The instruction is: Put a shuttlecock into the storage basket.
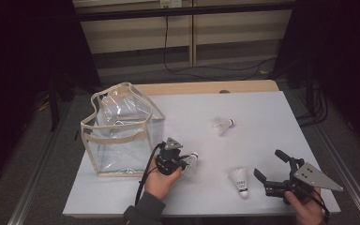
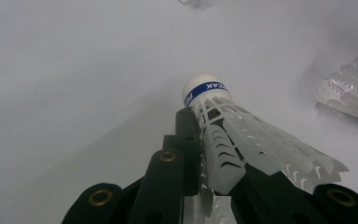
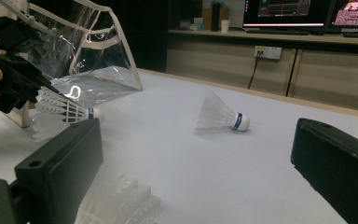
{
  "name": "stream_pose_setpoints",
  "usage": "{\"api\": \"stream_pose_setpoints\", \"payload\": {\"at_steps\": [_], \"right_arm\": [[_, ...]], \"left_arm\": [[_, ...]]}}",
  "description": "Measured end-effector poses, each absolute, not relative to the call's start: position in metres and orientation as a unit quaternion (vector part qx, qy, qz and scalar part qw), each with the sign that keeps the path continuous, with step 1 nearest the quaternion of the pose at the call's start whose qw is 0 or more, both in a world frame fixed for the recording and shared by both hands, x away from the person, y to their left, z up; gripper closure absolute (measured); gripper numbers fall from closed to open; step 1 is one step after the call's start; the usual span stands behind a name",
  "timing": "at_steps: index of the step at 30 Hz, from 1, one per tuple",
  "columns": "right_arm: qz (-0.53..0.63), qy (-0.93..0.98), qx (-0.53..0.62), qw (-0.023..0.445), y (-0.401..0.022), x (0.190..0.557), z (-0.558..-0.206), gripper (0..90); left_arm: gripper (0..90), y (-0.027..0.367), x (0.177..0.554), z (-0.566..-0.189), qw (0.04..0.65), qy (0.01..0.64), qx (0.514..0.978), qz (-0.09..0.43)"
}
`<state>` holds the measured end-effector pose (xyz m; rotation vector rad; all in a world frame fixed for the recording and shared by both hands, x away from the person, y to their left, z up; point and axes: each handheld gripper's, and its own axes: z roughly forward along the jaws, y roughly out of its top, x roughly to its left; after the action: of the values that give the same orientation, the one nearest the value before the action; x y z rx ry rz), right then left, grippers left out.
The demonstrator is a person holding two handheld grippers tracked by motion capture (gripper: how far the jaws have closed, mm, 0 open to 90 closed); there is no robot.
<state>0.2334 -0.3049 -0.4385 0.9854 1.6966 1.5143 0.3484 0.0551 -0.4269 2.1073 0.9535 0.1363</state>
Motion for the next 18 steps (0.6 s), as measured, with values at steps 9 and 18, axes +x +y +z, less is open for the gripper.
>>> {"api": "stream_pose_setpoints", "payload": {"at_steps": [9, 18], "right_arm": [[0.578, 0.648, 0.376, 0.323, -0.305, 0.234, -0.439, 1.9], [0.579, 0.648, 0.375, 0.322, -0.304, 0.233, -0.439, 1.9]], "left_arm": [[85.4, 0.06, 0.355, -0.416, 0.397, 0.378, 0.836, 0.032], [85.4, 0.055, 0.355, -0.394, 0.395, 0.367, 0.842, 0.033]]}}
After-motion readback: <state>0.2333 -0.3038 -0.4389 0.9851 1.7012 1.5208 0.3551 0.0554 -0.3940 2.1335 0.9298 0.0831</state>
